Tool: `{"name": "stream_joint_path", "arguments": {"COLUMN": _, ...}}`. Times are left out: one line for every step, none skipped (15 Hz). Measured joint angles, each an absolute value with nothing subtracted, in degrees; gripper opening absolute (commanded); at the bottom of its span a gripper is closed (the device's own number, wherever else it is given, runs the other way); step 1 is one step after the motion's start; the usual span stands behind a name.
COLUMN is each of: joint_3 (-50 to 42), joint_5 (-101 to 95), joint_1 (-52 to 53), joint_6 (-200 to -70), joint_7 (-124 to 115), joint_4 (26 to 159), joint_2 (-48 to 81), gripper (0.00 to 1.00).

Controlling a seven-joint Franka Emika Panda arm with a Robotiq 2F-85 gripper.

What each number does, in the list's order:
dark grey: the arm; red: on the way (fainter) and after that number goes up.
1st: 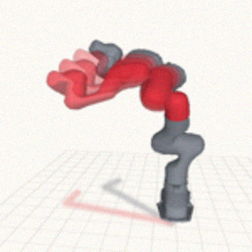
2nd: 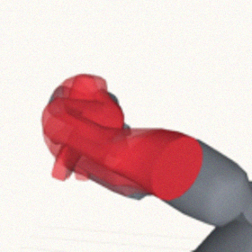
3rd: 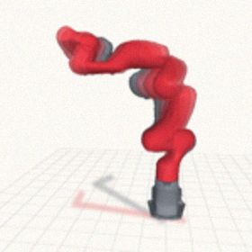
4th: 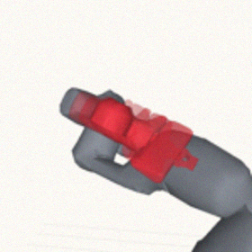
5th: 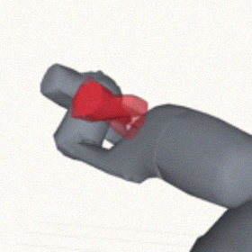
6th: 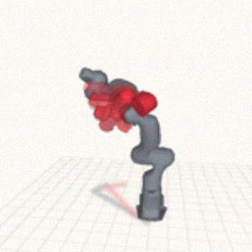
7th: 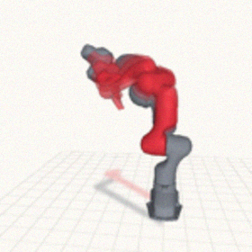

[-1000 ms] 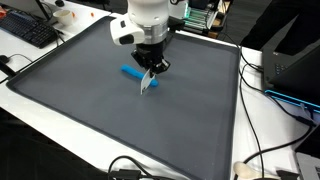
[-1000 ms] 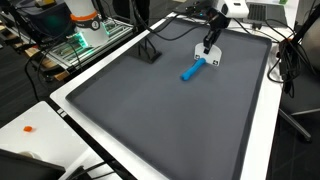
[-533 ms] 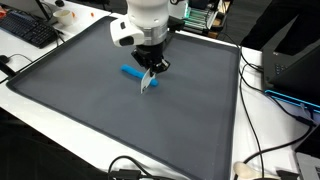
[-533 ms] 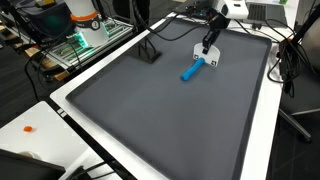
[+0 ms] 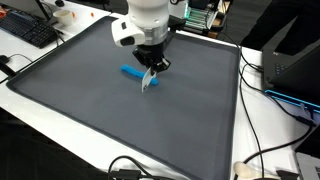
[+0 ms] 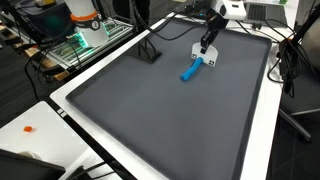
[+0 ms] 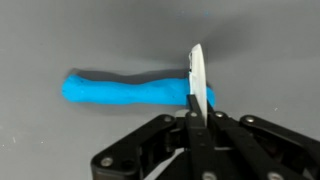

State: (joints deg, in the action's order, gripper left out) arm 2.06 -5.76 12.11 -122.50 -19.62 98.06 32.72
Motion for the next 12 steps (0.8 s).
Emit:
{"name": "stream_joint_path", "arguments": {"joint_3": 2.1, "joint_5": -5.8, "joint_1": 12.1, "joint_6": -122.3, "joint_7": -19.7, "joint_4": 98.1, "joint_2": 32.7, "gripper": 0.01}}
{"name": "stream_joint_path", "arguments": {"joint_3": 2.1, "joint_5": -5.8, "joint_1": 12.1, "joint_6": -122.0, "joint_7": -19.8, "joint_4": 98.2, "joint_2": 32.6, "gripper": 0.01}}
{"name": "stream_joint_path", "arguments": {"joint_3": 2.1, "joint_5": -5.8, "joint_1": 12.1, "joint_6": -121.6, "joint_7": -19.8, "joint_4": 98.2, "joint_2": 32.6, "gripper": 0.01}}
{"name": "stream_joint_path", "arguments": {"joint_3": 2.1, "joint_5": -5.8, "joint_1": 12.1, "joint_6": -121.2, "joint_7": -19.8, "joint_4": 98.2, "joint_2": 32.6, "gripper": 0.01}}
{"name": "stream_joint_path", "arguments": {"joint_3": 2.2, "joint_5": -5.8, "joint_1": 12.1, "joint_6": -120.9, "joint_7": -19.9, "joint_4": 98.3, "joint_2": 32.6, "gripper": 0.01}}
{"name": "stream_joint_path", "arguments": {"joint_3": 2.2, "joint_5": -5.7, "joint_1": 12.1, "joint_6": -120.8, "joint_7": -19.9, "joint_4": 98.3, "joint_2": 32.6, "gripper": 0.01}}
{"name": "stream_joint_path", "arguments": {"joint_3": 2.2, "joint_5": -5.6, "joint_1": 12.1, "joint_6": -120.8, "joint_7": -19.9, "joint_4": 98.4, "joint_2": 32.6, "gripper": 0.01}}
{"name": "stream_joint_path", "arguments": {"joint_3": 2.2, "joint_5": -5.6, "joint_1": 12.1, "joint_6": -120.8, "joint_7": -19.9, "joint_4": 98.6, "joint_2": 32.5, "gripper": 0.01}}
{"name": "stream_joint_path", "arguments": {"joint_3": 2.2, "joint_5": -5.6, "joint_1": 12.1, "joint_6": -120.8, "joint_7": -19.9, "joint_4": 98.8, "joint_2": 32.4, "gripper": 0.01}}
{"name": "stream_joint_path", "arguments": {"joint_3": 2.2, "joint_5": -5.5, "joint_1": 12.1, "joint_6": -120.8, "joint_7": -19.9, "joint_4": 99.0, "joint_2": 32.2, "gripper": 0.01}}
{"name": "stream_joint_path", "arguments": {"joint_3": 2.2, "joint_5": -5.4, "joint_1": 12.1, "joint_6": -120.8, "joint_7": -19.9, "joint_4": 99.3, "joint_2": 32.1, "gripper": 0.01}}
{"name": "stream_joint_path", "arguments": {"joint_3": 2.3, "joint_5": -5.2, "joint_1": 12.1, "joint_6": -120.7, "joint_7": -19.9, "joint_4": 99.6, "joint_2": 31.9, "gripper": 0.01}}
